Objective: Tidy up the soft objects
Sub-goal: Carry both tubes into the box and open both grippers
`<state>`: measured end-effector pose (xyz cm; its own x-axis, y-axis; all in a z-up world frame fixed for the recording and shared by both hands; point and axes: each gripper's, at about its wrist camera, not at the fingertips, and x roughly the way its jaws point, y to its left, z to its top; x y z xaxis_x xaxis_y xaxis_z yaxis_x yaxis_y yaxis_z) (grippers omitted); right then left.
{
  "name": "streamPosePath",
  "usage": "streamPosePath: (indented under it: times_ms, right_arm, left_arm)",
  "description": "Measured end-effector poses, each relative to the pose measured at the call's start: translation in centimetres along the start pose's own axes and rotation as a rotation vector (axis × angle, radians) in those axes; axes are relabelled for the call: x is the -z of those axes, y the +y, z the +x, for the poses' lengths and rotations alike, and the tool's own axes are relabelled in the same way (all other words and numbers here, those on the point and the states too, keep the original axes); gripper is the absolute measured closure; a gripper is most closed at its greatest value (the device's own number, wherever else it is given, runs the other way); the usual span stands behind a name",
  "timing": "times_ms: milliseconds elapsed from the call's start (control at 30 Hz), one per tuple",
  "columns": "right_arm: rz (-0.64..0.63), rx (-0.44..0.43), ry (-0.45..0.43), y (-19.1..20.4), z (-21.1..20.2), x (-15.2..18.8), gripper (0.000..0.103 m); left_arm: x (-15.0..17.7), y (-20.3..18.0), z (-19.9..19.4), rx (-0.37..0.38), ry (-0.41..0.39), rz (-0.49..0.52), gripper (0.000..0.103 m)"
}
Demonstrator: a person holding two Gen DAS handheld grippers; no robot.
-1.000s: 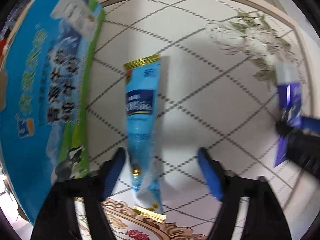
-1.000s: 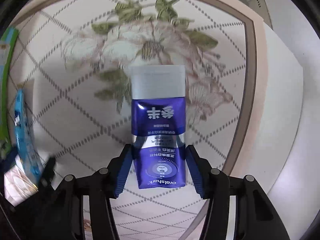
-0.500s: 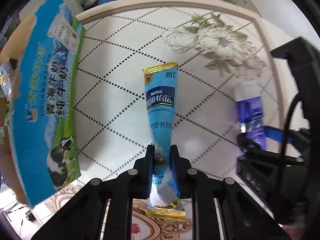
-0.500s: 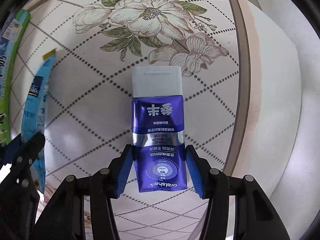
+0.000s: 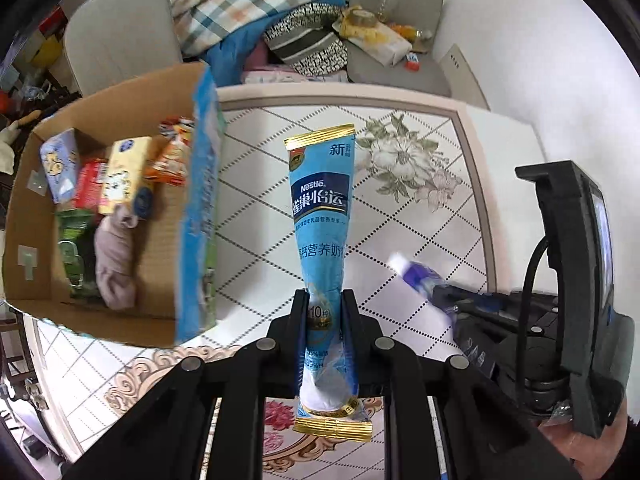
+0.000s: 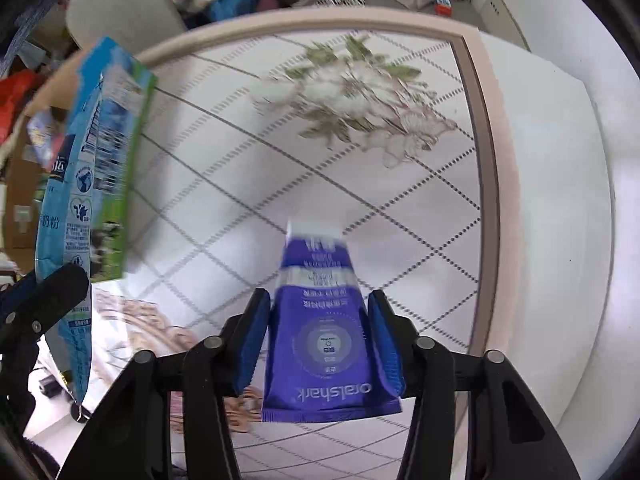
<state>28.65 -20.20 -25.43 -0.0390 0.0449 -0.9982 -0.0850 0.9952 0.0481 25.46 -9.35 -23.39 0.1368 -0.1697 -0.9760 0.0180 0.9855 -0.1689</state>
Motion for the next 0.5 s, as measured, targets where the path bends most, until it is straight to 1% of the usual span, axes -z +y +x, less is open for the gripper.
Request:
streamPosePath:
  times_ms: [33, 67, 100, 133, 167, 200, 233, 267, 300, 333, 367, 400, 467, 500]
  right_arm:
    - [0.010, 0.001, 0.005, 0.6, -0.5, 0.1, 0.103]
    - [-0.006, 0.023, -0.003, 0.9, 0.1, -0.3, 0.103]
    - [-0.041, 0.096, -0.003, 1.8, 0.5, -0.3, 0.103]
    - [-0.045, 0.130, 0.007, 1.9, 1.4, -0.2, 0.103]
    - [-0.031, 0.113, 0.022, 1.0, 2.8, -0.2, 0.103]
    - [-0.014, 0.099, 0.065, 0.5, 4.3, -0.2, 0.103]
    - [0.010, 0.111, 0.090, -0.1, 5.2, 0.0, 0.103]
    - [0.031, 0.112, 0.078, -0.8, 5.6, 0.0, 0.100]
    - [0.052, 0.090, 0.057, -1.4, 5.5, 0.2, 0.089]
    - [0.069, 0.065, 0.061, -1.9, 5.9, 0.3, 0.078]
    - [0.081, 0.059, 0.084, -2.3, 6.5, 0.4, 0.045]
    - [0.083, 0.058, 0.104, -2.5, 7.3, 0.4, 0.021]
    - [0.097, 0.051, 0.161, -2.9, 9.7, 0.2, 0.020]
    - [0.102, 0.074, 0.183, -2.9, 10.7, 0.2, 0.023]
  left_arm:
    - [0.1, 0.6, -0.4, -0.003, -0.006, -0.005, 0.090]
    - [0.2, 1.0, -0.6, -0.004, -0.012, -0.010, 0.090]
    - [0.1, 1.5, -0.6, -0.003, -0.014, -0.013, 0.090]
    - [0.1, 1.7, -0.3, -0.002, -0.011, -0.014, 0.090]
    - [0.2, 2.0, -0.1, 0.004, -0.001, -0.010, 0.090]
    - [0.2, 2.2, -0.1, 0.006, 0.003, -0.002, 0.090]
    - [0.3, 2.4, -0.1, 0.005, 0.004, 0.008, 0.090]
    - [0.5, 2.5, -0.2, -0.002, 0.002, 0.021, 0.090]
    - [0.7, 2.7, -0.3, -0.010, -0.001, 0.029, 0.090]
    - [0.8, 3.0, -0.2, -0.011, -0.001, 0.032, 0.090]
    - [0.9, 3.2, -0.1, -0.007, 0.003, 0.028, 0.090]
    - [1.0, 3.4, 0.0, -0.002, 0.008, 0.022, 0.090]
    - [1.2, 3.9, 0.0, 0.005, 0.015, 0.012, 0.090]
    - [1.3, 4.1, -0.1, 0.004, 0.014, 0.012, 0.090]
